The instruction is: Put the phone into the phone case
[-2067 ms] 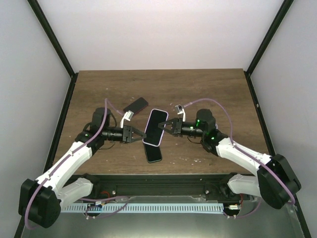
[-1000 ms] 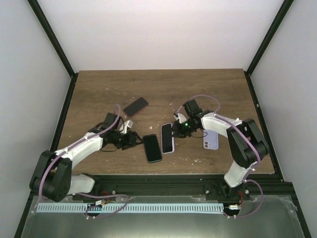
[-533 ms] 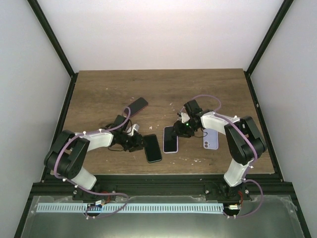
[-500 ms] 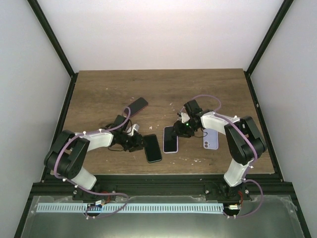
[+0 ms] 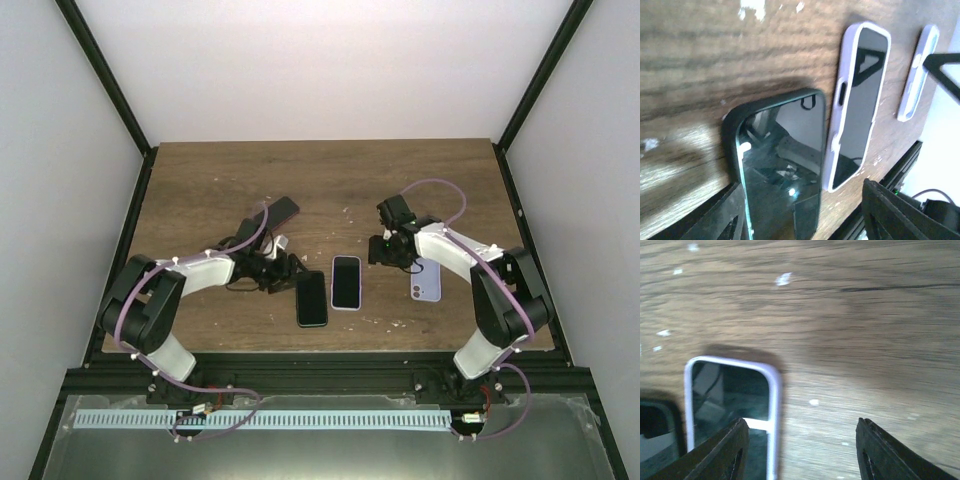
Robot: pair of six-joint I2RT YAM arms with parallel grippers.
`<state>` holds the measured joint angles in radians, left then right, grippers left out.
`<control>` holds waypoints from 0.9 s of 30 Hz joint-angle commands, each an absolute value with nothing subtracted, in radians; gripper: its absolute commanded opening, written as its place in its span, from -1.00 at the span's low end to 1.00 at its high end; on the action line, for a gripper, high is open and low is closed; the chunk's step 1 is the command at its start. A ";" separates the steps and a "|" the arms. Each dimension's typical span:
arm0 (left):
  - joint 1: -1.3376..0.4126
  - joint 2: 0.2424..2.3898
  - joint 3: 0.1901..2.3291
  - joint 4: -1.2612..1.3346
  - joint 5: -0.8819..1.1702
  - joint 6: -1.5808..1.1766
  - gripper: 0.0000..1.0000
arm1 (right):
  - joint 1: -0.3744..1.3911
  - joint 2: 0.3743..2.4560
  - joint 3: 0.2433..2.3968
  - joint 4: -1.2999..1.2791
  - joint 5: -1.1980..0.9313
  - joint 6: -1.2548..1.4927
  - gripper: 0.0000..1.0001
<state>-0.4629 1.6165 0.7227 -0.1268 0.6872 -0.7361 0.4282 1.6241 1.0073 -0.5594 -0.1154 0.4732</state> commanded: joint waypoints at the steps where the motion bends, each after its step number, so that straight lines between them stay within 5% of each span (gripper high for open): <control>1: -0.442 1.580 0.811 -0.230 0.636 -0.675 0.42 | 0.411 1.611 1.037 -0.666 0.128 0.498 0.12; 7: -0.364 1.586 0.980 -0.435 0.501 -0.537 1.00 | 0.373 1.589 1.014 -0.677 0.204 0.501 0.08; 16: -0.299 1.763 1.357 -0.668 0.170 -0.361 1.00 | 0.314 1.602 0.991 -0.642 0.156 0.467 0.07; 27: -0.148 2.040 1.581 -0.623 0.315 -0.274 0.97 | 0.292 1.618 0.949 -0.614 0.137 0.468 0.15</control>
<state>-0.1837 1.9842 1.5284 -0.6296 0.2386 -0.3241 0.3069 1.6142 0.9642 -0.6323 0.1383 0.4683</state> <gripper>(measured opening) 0.991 0.572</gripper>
